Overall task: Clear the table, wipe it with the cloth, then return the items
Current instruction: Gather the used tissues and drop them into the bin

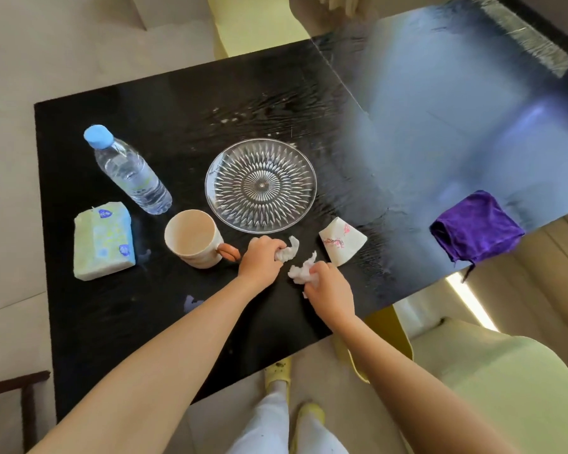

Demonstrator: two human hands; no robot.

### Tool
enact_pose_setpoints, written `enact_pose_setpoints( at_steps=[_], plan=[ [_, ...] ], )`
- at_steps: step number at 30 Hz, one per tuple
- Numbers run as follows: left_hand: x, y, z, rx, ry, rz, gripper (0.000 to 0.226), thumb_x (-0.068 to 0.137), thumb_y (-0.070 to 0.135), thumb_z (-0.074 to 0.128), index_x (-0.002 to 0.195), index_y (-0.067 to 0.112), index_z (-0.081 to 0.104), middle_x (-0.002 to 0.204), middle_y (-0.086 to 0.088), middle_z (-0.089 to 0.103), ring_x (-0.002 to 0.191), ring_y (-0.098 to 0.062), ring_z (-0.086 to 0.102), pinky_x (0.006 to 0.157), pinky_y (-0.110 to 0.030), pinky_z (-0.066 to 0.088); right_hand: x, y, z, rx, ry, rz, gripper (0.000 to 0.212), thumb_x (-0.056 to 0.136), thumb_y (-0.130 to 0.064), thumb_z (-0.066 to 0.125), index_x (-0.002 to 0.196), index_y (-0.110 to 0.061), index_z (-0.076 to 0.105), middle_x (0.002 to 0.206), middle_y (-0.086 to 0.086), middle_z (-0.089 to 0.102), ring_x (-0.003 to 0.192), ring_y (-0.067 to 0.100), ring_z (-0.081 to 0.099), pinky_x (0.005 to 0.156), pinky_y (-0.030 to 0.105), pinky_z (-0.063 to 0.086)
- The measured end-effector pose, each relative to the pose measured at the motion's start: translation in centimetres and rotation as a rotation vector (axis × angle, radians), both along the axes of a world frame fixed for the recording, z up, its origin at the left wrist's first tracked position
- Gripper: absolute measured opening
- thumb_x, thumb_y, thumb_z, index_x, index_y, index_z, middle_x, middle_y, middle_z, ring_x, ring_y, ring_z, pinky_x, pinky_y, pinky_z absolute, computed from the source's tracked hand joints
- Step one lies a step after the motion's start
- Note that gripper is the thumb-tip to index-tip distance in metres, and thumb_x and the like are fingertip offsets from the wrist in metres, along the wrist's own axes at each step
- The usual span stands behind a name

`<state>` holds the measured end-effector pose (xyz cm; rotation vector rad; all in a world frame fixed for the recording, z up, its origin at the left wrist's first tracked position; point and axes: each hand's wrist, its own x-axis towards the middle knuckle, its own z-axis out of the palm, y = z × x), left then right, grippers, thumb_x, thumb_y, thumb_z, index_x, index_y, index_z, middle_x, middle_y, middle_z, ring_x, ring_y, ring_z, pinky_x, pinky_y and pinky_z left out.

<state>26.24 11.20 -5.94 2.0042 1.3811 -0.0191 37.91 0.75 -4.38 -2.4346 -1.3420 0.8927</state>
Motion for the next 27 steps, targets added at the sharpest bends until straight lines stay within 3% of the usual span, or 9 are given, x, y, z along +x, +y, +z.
enact_pose_setpoints(
  at_steps=[4, 8, 12, 15, 19, 21, 23, 25, 27],
  plan=[
    [0.4, -0.4, -0.1, 0.005, -0.032, 0.098, 0.023, 0.086, 0.018, 0.060, 0.108, 0.015, 0.062, 0.096, -0.004, 0.061, 0.106, -0.025, 0.051, 0.083, -0.039, 0.047, 1.0, 0.7, 1.2, 0.097, 0.128, -0.219, 0.023, 0.085, -0.020, 0.054, 0.107, -0.012, 0.059, 0.102, 0.004, 0.064, 0.095, 0.024, 0.061, 0.079, 0.041, 0.051],
    [1.0, -1.9, 1.0, -0.315, -0.362, 0.387, 0.035, 0.078, 0.022, 0.073, 0.109, 0.018, 0.057, 0.087, -0.003, 0.063, 0.092, -0.021, 0.062, 0.086, -0.035, 0.051, 1.8, 1.7, 2.1, 0.120, 0.250, -0.269, 0.031, 0.087, -0.034, 0.057, 0.107, -0.011, 0.059, 0.095, 0.002, 0.065, 0.090, 0.022, 0.059, 0.069, 0.032, 0.044],
    [1.4, -2.9, 2.5, -0.458, -0.619, 0.412, 0.048, 0.076, 0.005, 0.072, 0.119, 0.013, 0.054, 0.091, -0.007, 0.062, 0.086, -0.019, 0.064, 0.080, -0.028, 0.055, 2.8, 1.9, 2.6, 0.113, 0.386, -0.279, 0.032, 0.088, -0.029, 0.059, 0.111, -0.008, 0.055, 0.093, 0.005, 0.058, 0.091, 0.026, 0.060, 0.083, 0.042, 0.052],
    [1.3, -2.6, 3.2, -0.414, -0.622, 0.336, 0.047, 0.077, 0.005, 0.072, 0.119, 0.017, 0.056, 0.090, -0.001, 0.063, 0.084, -0.012, 0.063, 0.081, -0.021, 0.051, 3.8, 1.7, 2.8, 0.082, 0.458, -0.218, 0.021, 0.085, -0.027, 0.059, 0.086, -0.006, 0.060, 0.079, 0.006, 0.057, 0.079, 0.028, 0.061, 0.083, 0.054, 0.053],
    [1.8, -2.6, 4.0, -0.404, -0.548, 0.210, 0.045, 0.076, 0.010, 0.074, 0.118, 0.016, 0.060, 0.088, 0.001, 0.063, 0.080, -0.007, 0.058, 0.081, -0.019, 0.049, 4.9, 1.5, 3.3, 0.063, 0.482, -0.121, 0.023, 0.088, -0.021, 0.055, 0.077, -0.003, 0.065, 0.077, 0.010, 0.059, 0.076, 0.025, 0.057, 0.078, 0.045, 0.053],
    [2.4, -2.6, 4.5, -0.385, -0.545, 0.192, 0.043, 0.076, 0.014, 0.075, 0.116, 0.018, 0.062, 0.091, 0.001, 0.063, 0.083, -0.008, 0.058, 0.081, -0.019, 0.048, 5.7, 1.4, 3.9, 0.069, 0.558, -0.124, 0.024, 0.091, -0.016, 0.054, 0.070, -0.011, 0.066, 0.075, 0.006, 0.062, 0.076, 0.023, 0.061, 0.083, 0.044, 0.055],
    [3.0, -2.4, 4.5, -0.362, -0.558, 0.218, 0.038, 0.075, 0.018, 0.076, 0.110, 0.025, 0.064, 0.103, 0.001, 0.065, 0.093, -0.009, 0.060, 0.087, -0.022, 0.048, 6.6, 1.6, 4.4, 0.092, 0.681, -0.176, 0.019, 0.091, -0.013, 0.056, 0.076, -0.013, 0.066, 0.074, 0.003, 0.064, 0.076, 0.019, 0.063, 0.084, 0.040, 0.058],
    [3.7, -2.1, 4.8, -0.386, -0.586, 0.263, 0.032, 0.075, 0.021, 0.076, 0.102, 0.033, 0.064, 0.114, -0.001, 0.065, 0.107, -0.012, 0.060, 0.096, -0.028, 0.047, 7.4, 1.9, 4.8, 0.159, 0.748, -0.284, 0.008, 0.089, -0.015, 0.062, 0.094, -0.009, 0.065, 0.083, 0.008, 0.068, 0.077, 0.021, 0.066, 0.080, 0.039, 0.058],
    [4.7, -1.7, 5.3, -0.470, -0.636, 0.306, 0.030, 0.078, 0.019, 0.073, 0.107, 0.025, 0.065, 0.115, -0.005, 0.067, 0.112, -0.016, 0.061, 0.099, -0.033, 0.048, 7.8, 2.4, 5.1, 0.221, 0.741, -0.371, 0.010, 0.088, -0.017, 0.064, 0.093, -0.010, 0.060, 0.085, 0.010, 0.068, 0.076, 0.023, 0.066, 0.075, 0.038, 0.058]
  ],
)
